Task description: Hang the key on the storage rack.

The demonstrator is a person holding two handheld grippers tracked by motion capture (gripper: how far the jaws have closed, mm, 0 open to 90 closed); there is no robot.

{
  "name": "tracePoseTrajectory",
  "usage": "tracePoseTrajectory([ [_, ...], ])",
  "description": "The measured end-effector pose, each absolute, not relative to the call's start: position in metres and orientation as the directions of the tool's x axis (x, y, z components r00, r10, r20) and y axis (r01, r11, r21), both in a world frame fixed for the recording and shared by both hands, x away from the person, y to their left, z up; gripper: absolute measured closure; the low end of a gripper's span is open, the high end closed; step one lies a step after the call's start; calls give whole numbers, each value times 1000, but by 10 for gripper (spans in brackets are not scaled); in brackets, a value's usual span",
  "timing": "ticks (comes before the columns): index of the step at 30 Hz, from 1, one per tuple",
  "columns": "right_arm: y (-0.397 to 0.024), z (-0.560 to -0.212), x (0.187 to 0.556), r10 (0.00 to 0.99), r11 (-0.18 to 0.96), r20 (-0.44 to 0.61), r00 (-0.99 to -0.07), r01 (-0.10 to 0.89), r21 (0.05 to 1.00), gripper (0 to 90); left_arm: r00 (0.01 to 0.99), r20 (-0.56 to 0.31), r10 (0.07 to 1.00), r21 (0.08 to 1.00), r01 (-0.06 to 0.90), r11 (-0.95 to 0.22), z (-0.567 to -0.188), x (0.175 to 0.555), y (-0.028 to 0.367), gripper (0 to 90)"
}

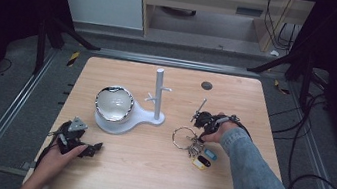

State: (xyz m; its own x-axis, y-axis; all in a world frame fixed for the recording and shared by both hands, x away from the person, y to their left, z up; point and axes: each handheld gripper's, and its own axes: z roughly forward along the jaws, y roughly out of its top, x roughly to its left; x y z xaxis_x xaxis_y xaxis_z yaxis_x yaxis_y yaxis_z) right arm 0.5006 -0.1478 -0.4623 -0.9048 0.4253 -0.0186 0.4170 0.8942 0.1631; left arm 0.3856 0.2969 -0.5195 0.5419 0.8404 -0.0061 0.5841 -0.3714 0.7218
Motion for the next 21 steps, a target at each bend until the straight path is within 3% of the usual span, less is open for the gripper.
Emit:
tracePoseTrajectory([
  [10,-150,-462,502,442,883,20,-897,439,165,885,543,-4,839,720,584,-374,-519,386,297,0],
  [21,-159,-436,495,468,841,79,-880,471,267,888,543,-5,840,721,584,-373,-519,386,297,0],
])
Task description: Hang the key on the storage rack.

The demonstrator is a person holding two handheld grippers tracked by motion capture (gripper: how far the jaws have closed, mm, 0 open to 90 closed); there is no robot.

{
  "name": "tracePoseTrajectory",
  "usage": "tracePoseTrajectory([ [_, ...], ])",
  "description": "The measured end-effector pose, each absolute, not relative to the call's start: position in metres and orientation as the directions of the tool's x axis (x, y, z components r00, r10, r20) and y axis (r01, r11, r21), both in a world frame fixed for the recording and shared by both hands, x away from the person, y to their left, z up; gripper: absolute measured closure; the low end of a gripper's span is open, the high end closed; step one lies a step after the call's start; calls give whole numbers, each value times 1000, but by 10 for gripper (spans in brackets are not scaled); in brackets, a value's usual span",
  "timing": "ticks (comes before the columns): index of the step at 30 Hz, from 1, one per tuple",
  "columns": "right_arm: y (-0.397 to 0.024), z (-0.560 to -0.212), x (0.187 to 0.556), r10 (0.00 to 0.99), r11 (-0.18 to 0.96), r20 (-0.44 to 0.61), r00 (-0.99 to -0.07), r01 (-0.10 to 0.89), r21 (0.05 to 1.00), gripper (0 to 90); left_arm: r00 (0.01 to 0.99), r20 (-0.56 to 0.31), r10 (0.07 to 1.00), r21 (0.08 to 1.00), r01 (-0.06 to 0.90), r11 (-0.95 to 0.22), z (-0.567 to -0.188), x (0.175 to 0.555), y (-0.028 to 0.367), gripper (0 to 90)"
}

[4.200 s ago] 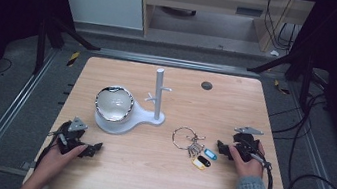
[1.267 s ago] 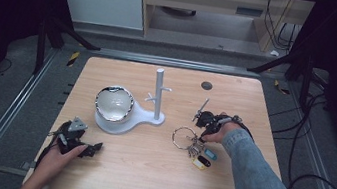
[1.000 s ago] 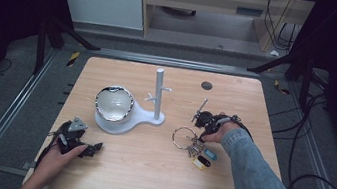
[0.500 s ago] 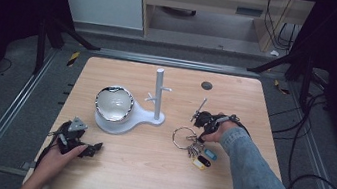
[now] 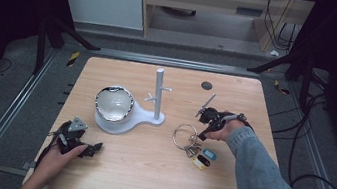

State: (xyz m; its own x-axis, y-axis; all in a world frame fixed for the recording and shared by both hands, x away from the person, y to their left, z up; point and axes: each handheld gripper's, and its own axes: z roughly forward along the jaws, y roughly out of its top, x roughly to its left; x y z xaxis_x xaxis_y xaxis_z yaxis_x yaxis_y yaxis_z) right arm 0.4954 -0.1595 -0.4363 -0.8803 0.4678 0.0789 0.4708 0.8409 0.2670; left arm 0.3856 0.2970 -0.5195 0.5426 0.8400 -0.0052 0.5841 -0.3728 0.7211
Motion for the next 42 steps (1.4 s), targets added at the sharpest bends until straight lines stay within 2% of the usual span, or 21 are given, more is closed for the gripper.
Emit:
tracePoseTrajectory([
  [9,-161,-411,493,447,836,82,-891,448,317,889,542,-6,840,721,584,-372,-520,386,297,0],
  [19,-157,-384,493,440,841,70,-895,438,318,890,542,-6,840,722,584,-371,-520,386,297,0],
  [42,-155,-329,500,444,816,34,-896,419,398,890,543,-5,840,722,583,-373,-520,386,297,0],
])
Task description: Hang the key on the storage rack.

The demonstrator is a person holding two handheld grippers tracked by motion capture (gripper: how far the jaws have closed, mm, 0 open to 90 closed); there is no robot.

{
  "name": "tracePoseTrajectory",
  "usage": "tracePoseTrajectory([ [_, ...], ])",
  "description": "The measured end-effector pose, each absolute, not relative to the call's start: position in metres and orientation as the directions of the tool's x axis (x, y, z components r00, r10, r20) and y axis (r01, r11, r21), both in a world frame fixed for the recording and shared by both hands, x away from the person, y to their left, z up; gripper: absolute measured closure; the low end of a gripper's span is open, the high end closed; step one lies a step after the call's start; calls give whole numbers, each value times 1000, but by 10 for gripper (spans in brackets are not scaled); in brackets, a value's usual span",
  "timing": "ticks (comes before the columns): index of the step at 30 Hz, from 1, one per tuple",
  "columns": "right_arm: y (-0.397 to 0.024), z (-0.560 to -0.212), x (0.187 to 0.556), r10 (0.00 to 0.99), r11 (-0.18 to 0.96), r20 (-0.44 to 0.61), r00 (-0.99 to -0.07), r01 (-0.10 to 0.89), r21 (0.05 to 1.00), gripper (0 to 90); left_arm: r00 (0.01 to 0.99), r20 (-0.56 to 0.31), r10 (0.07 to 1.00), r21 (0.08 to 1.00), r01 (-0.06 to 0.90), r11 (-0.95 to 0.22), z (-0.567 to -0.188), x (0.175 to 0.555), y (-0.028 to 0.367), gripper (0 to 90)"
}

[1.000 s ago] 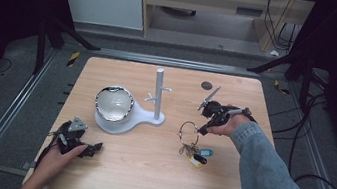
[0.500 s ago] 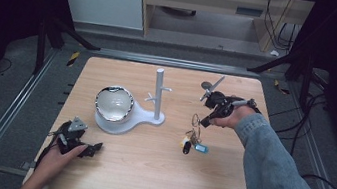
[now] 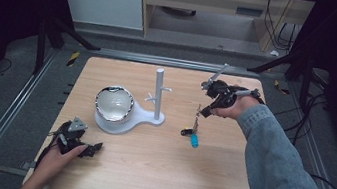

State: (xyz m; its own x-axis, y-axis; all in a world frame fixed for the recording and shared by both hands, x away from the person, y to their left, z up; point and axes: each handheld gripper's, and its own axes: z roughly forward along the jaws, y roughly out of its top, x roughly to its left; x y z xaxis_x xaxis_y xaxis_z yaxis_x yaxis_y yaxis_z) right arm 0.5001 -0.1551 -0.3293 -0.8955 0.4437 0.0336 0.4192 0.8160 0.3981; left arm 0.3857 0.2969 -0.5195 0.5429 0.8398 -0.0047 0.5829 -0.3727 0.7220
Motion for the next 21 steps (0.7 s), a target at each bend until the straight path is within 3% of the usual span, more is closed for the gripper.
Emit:
tracePoseTrajectory([
  [21,-146,-294,504,451,805,-6,-893,403,436,890,544,-4,839,721,584,-374,-519,386,297,0],
])
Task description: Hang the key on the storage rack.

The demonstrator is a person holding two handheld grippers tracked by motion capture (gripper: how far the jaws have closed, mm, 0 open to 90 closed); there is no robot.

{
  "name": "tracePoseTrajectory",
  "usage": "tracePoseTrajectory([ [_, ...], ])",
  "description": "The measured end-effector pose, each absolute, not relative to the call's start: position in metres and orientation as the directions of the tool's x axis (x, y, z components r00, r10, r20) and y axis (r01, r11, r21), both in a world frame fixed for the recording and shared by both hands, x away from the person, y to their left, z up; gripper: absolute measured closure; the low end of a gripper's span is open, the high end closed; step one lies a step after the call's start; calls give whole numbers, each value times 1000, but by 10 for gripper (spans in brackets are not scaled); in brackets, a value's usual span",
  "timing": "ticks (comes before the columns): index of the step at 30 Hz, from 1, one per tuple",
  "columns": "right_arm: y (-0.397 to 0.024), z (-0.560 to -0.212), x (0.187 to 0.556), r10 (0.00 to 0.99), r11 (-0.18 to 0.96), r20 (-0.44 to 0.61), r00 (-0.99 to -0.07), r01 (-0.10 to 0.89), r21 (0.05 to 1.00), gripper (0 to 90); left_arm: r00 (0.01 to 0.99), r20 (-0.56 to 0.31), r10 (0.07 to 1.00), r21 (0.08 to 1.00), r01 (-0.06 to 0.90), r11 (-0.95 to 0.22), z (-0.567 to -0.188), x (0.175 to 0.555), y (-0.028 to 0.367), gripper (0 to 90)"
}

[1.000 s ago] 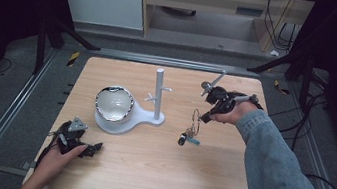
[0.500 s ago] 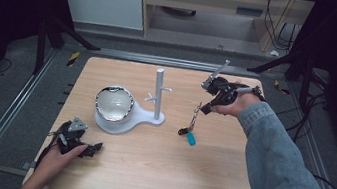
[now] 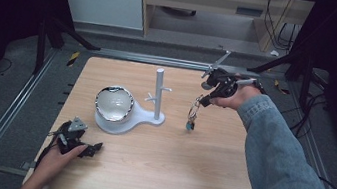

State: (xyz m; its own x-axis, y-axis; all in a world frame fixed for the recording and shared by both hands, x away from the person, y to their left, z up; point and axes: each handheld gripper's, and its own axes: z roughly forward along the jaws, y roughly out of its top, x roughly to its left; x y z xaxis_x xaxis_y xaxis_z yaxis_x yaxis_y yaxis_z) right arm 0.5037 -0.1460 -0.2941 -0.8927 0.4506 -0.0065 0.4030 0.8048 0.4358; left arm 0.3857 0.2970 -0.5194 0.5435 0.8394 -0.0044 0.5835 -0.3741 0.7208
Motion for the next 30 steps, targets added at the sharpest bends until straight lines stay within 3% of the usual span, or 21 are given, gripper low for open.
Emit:
tracePoseTrajectory([
  [30,-124,-266,508,435,820,-28,-900,383,425,890,544,-5,839,721,584,-374,-519,386,297,0],
])
